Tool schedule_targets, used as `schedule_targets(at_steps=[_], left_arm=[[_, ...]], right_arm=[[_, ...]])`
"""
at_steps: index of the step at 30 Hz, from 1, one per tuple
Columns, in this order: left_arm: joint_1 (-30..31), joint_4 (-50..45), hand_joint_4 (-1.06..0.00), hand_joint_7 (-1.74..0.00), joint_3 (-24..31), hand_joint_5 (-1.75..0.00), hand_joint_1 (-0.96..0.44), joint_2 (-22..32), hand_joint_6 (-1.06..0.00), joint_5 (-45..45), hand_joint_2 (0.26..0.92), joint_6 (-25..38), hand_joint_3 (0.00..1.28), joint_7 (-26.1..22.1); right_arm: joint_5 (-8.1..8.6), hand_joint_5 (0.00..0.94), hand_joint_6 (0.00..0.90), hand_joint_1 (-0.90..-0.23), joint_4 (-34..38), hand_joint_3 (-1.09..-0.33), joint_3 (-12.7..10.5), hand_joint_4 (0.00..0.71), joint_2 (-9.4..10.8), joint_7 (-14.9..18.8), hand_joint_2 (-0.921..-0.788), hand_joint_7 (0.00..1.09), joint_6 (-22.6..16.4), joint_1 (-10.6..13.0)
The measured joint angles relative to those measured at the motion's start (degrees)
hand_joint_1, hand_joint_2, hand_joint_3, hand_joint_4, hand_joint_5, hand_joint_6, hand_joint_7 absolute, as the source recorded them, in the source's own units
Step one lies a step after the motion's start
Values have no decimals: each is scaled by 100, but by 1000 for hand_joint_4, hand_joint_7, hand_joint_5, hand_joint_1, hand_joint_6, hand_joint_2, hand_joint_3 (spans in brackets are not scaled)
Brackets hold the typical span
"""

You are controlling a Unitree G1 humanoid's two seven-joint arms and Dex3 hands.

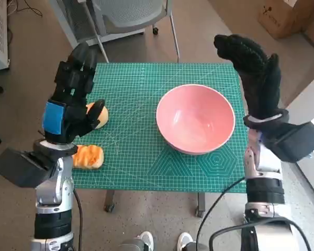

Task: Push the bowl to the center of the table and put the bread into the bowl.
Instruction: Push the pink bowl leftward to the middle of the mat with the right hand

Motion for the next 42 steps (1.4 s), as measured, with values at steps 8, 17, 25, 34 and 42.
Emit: schedule_targets(at_steps=[8,17,25,34,42], left_arm=[[13,0,-83,-368,17,-60,-682,18,1,-2,921,-7,379,-1],[42,-3,-83,-349,53,-58,-692,29,1,-5,921,-7,380,-1],[74,-43,-82,-344,64,-56,-685,29,1,-15,921,-6,381,-3],[168,-58,-82,-342,90,-55,-691,55,1,-31,921,0,380,-7],[266,-165,-82,-348,121,-53,-690,94,1,-102,921,41,374,-11]], right_arm=[[-183,0,332,-688,1038,-608,-195,286,-240,-181,-921,52,-429,-232],[-520,0,310,-654,1984,-667,-226,252,-405,-675,-921,41,-578,-386],[-676,0,301,-628,2541,-701,-224,232,-413,-1000,-921,36,-391,-433],[-777,1,301,-621,2869,-718,-216,228,-317,-1289,-921,36,-122,-434],[-773,0,306,-621,3074,-737,-264,225,-147,-1313,-921,39,257,-430]])
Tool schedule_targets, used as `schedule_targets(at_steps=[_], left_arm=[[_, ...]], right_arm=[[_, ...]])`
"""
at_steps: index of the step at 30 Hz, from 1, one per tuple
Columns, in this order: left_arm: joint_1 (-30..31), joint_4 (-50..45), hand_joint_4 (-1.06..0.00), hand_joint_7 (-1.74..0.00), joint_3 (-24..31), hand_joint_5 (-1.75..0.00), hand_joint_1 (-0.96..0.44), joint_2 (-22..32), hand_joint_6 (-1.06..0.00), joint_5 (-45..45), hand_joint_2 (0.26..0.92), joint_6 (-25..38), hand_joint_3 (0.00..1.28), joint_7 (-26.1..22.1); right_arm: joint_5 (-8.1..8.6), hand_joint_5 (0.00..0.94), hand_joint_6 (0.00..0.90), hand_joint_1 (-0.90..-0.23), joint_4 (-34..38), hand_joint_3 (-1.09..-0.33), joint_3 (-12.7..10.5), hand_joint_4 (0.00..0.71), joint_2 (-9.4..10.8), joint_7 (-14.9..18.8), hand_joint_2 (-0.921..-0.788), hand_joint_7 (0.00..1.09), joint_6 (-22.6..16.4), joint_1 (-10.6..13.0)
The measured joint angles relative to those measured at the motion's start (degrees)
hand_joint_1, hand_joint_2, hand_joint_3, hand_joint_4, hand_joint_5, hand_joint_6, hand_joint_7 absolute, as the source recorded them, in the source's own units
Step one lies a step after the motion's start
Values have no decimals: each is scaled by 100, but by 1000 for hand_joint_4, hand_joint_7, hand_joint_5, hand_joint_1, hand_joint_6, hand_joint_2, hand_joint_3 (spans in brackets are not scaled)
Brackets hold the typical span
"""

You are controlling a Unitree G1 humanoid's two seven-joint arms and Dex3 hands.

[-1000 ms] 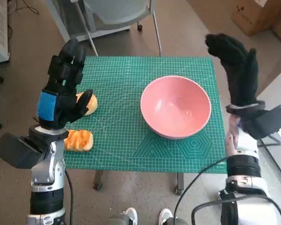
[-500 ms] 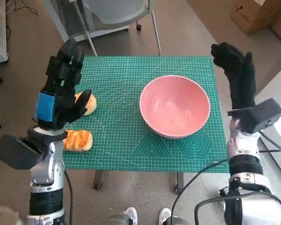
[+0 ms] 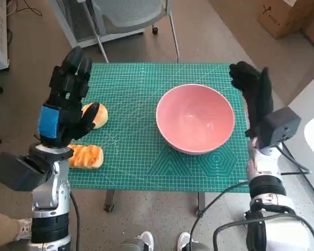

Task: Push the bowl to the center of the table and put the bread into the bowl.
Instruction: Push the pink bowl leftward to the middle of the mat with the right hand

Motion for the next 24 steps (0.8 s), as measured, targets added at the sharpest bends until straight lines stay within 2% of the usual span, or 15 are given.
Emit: schedule_targets(at_steps=[6,9,17,24], left_arm=[[104,-139,-83,-356,44,-51,-695,25,1,-17,921,40,370,8],[148,-187,-83,-360,74,-50,-698,33,1,-18,921,54,370,12],[244,-268,-85,-369,142,-49,-699,52,1,-21,921,89,367,13],[344,-383,-86,-364,220,-47,-709,87,1,-21,921,96,363,19]], right_arm=[[-7,0,310,-605,101,-751,-49,225,61,-53,-921,42,307,9],[-70,1,314,-595,139,-757,-49,227,105,-130,-921,45,417,30],[-130,3,320,-558,178,-769,-49,233,176,-230,-921,49,565,67],[-230,4,322,-565,182,-759,-9,236,236,-362,-921,52,680,66]])
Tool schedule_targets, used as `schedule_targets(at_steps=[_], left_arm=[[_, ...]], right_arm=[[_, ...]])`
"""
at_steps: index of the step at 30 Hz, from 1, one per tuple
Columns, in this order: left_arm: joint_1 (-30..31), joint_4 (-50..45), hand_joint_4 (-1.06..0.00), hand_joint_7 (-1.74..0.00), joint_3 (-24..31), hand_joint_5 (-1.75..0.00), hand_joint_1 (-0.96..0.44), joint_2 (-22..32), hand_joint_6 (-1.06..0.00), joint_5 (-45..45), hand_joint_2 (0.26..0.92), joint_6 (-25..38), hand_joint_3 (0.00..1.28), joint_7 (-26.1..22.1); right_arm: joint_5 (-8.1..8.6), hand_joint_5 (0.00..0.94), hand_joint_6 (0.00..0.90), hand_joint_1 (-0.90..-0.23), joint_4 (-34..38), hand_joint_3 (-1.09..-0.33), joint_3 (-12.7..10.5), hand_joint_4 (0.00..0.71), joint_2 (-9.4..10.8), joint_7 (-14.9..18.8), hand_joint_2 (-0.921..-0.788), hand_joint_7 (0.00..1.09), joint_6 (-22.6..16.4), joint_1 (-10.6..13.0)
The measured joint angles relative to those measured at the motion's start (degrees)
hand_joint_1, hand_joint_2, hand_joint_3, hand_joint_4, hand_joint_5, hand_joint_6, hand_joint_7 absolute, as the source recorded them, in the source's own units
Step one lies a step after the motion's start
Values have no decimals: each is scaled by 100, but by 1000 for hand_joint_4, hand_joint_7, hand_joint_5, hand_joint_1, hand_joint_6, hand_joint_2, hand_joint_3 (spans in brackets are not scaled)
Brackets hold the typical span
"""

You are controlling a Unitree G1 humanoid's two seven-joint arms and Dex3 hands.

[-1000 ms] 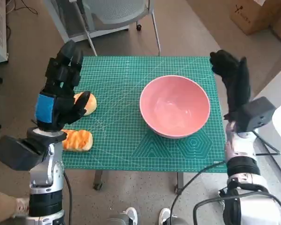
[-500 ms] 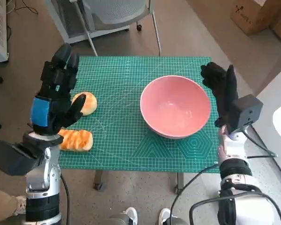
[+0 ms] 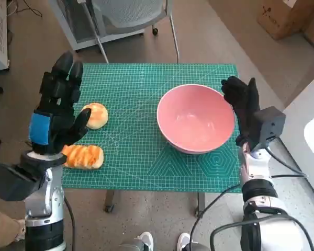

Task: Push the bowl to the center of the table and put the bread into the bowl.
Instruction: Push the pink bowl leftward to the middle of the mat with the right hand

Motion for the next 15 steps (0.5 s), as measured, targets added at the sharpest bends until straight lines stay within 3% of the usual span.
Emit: schedule_targets(at_steps=[5,15], left_arm=[[53,-21,-84,-374,52,-43,-706,5,1,-2,921,37,361,12],[127,-49,-80,-380,121,-37,-700,14,1,-2,921,62,358,38]], right_arm=[[-108,6,325,-590,2,-742,65,241,145,-47,-921,57,61,0],[-122,11,327,-604,-6,-739,81,259,525,-38,-921,64,105,-27]])
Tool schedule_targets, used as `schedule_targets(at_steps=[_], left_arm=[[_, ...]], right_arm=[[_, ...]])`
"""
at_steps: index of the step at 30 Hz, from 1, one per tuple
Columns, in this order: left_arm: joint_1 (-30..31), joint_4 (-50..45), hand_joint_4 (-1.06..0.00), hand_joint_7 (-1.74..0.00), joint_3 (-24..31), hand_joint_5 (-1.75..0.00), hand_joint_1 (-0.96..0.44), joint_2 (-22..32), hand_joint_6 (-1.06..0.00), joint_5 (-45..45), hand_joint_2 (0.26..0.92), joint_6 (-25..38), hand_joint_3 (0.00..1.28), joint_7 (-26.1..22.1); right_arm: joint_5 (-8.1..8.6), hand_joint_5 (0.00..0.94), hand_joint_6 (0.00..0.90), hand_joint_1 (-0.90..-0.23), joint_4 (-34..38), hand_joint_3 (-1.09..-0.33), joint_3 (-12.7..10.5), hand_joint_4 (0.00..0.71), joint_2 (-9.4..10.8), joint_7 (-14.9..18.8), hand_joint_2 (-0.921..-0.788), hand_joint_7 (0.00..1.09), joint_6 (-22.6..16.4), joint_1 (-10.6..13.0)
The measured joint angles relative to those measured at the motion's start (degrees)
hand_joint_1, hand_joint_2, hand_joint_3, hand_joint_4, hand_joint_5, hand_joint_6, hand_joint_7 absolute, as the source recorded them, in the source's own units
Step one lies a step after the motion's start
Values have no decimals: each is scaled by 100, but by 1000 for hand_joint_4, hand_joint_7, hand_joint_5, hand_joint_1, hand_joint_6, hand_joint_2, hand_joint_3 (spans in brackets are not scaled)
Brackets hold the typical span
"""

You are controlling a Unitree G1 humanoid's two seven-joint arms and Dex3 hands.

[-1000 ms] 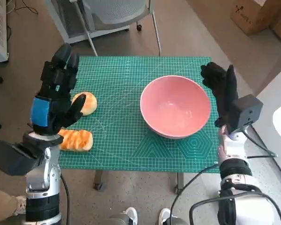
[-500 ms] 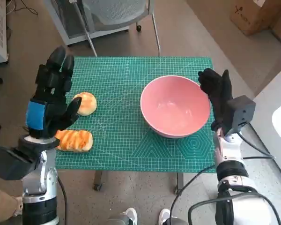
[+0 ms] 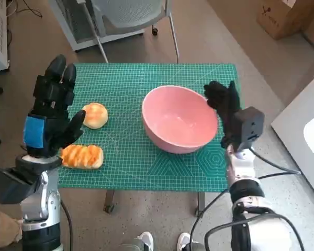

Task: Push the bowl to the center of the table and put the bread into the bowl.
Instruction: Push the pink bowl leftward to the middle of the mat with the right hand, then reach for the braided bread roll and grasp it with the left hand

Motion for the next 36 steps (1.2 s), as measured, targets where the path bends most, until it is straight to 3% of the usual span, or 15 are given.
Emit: schedule_targets(at_steps=[19,36], left_arm=[[75,-26,-83,-387,36,-32,-696,3,1,68,921,18,355,97],[128,-26,-100,-419,72,-33,-700,4,1,123,921,-27,359,201]], right_arm=[[-30,6,317,-589,-28,-757,161,257,478,54,-921,77,-55,-294],[-145,4,305,-584,-66,-762,239,258,459,113,-921,92,-130,-433]])
